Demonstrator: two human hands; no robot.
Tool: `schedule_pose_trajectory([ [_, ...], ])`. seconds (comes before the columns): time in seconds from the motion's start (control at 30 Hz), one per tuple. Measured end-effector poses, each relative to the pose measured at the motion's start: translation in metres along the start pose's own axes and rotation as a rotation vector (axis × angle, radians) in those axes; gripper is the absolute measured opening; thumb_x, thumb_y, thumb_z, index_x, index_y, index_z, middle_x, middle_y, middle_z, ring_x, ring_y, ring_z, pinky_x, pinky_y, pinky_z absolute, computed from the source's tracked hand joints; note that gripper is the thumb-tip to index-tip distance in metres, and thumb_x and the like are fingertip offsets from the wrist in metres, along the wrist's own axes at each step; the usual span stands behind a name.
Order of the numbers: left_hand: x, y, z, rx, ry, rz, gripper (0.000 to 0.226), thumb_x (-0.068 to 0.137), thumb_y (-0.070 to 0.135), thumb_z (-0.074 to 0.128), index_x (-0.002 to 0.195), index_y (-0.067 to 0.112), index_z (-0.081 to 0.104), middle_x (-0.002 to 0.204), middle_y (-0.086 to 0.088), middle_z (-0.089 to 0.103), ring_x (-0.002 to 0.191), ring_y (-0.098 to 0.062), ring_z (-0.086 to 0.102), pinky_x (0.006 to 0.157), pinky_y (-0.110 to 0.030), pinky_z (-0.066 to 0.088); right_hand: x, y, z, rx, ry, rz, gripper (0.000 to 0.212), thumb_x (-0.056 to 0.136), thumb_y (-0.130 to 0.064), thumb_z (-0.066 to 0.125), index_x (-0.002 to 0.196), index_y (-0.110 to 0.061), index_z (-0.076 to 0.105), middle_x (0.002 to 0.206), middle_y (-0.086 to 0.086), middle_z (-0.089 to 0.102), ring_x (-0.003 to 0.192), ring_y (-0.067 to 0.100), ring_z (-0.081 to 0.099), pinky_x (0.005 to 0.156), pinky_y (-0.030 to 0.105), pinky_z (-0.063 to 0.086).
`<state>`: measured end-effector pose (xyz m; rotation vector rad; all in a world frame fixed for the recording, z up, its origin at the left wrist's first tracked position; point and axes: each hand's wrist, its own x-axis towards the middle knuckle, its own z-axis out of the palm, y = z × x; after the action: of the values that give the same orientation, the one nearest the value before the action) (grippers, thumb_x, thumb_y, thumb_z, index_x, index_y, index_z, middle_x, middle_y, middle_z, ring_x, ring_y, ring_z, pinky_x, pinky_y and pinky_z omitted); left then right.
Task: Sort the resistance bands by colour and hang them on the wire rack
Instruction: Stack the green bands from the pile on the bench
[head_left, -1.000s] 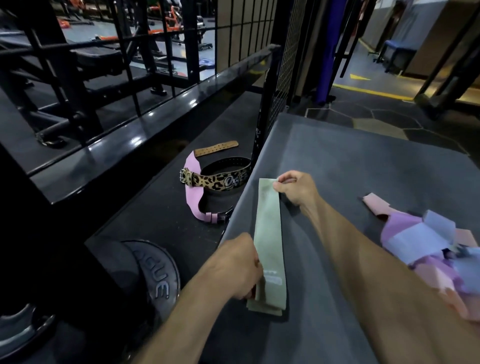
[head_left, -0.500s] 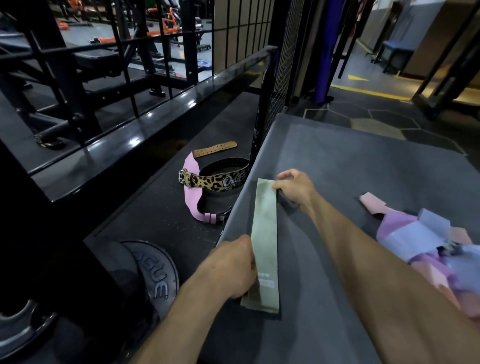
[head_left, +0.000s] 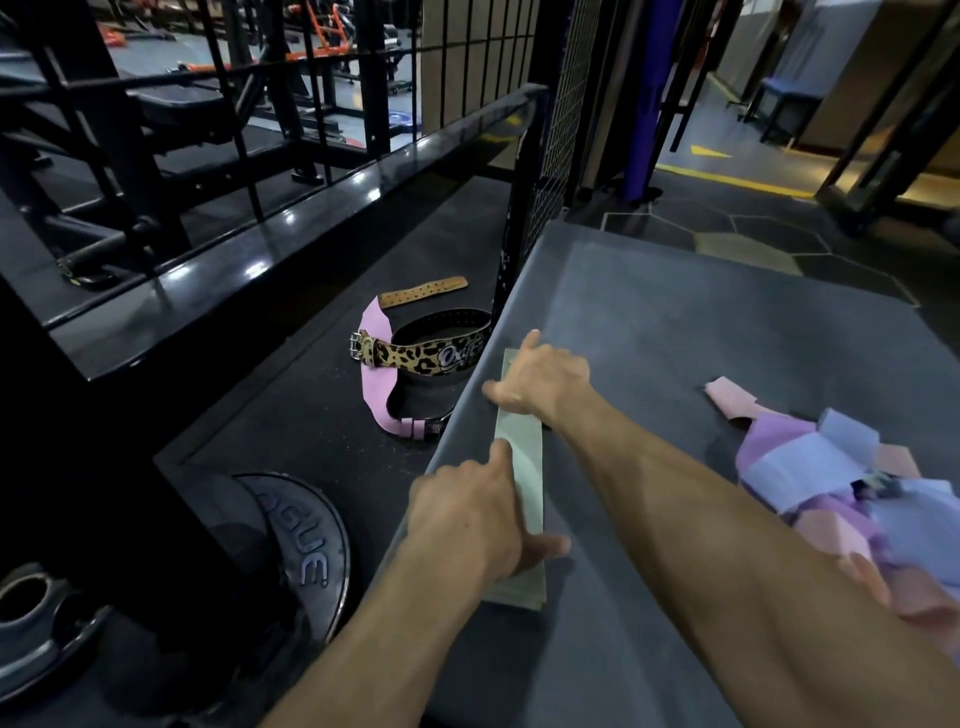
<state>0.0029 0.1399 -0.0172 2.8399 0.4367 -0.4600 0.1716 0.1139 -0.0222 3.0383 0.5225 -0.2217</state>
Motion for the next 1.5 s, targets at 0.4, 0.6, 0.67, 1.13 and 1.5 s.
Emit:
schedule_pose_trajectory([
  [0.4,0.003,0.007,0.003,0.068,0.026,-0.052,0.083,0.078,0.078,0.058,0.128,0.015,0.037,0.127,-0.002,0.059,0.119,-0.027,0.058,0.077,-0.038,0.034,-0.012,0.004,-0.008,-0.034,0.005,-0.056,0.06,0.097,-0.053,0.048,0.139,-0.012,0.043,0.139,0.007,0.051,0.127,0.029,0.053,0.094,0.036,0.044],
  [0.6,0.003,0.006,0.005,0.078,0.031,-0.047,0.073,0.084,0.069,0.057,0.127,0.013,0.041,0.128,-0.002,0.059,0.12,-0.027,0.057,0.079,-0.038,0.032,-0.01,0.004,-0.003,-0.021,0.017,-0.049,0.065,0.096,-0.056,0.049,0.139,-0.009,0.04,0.132,0.006,0.053,0.122,0.029,0.057,0.083,0.035,0.042],
  [0.67,0.002,0.007,0.004,0.082,0.033,-0.043,0.071,0.084,0.067,0.058,0.127,0.013,0.042,0.128,-0.003,0.059,0.12,-0.027,0.058,0.078,-0.037,0.032,-0.006,0.005,0.001,0.01,0.023,-0.024,0.075,0.093,-0.059,0.05,0.144,-0.007,0.034,0.132,0.007,0.057,0.121,0.029,0.058,0.08,0.034,0.04],
  [1.13,-0.005,0.008,0.006,0.116,-0.039,-0.075,0.096,0.07,0.086,0.059,0.133,0.015,0.041,0.131,-0.001,0.058,0.123,-0.024,0.056,0.08,-0.036,0.03,-0.012,0.01,0.012,0.034,-0.017,-0.018,0.1,0.089,-0.067,0.049,0.159,-0.012,0.005,0.149,0.005,0.047,0.128,0.03,0.055,0.091,0.038,0.046],
  [1.5,-0.011,0.013,0.011,0.112,0.007,-0.073,0.076,0.081,0.068,0.063,0.13,0.013,0.042,0.128,0.0,0.06,0.12,-0.024,0.059,0.08,-0.034,0.032,-0.024,0.015,0.018,0.111,-0.001,-0.012,0.102,0.084,-0.062,0.056,0.16,-0.019,0.004,0.139,0.006,0.055,0.117,0.031,0.06,0.08,0.038,0.043],
])
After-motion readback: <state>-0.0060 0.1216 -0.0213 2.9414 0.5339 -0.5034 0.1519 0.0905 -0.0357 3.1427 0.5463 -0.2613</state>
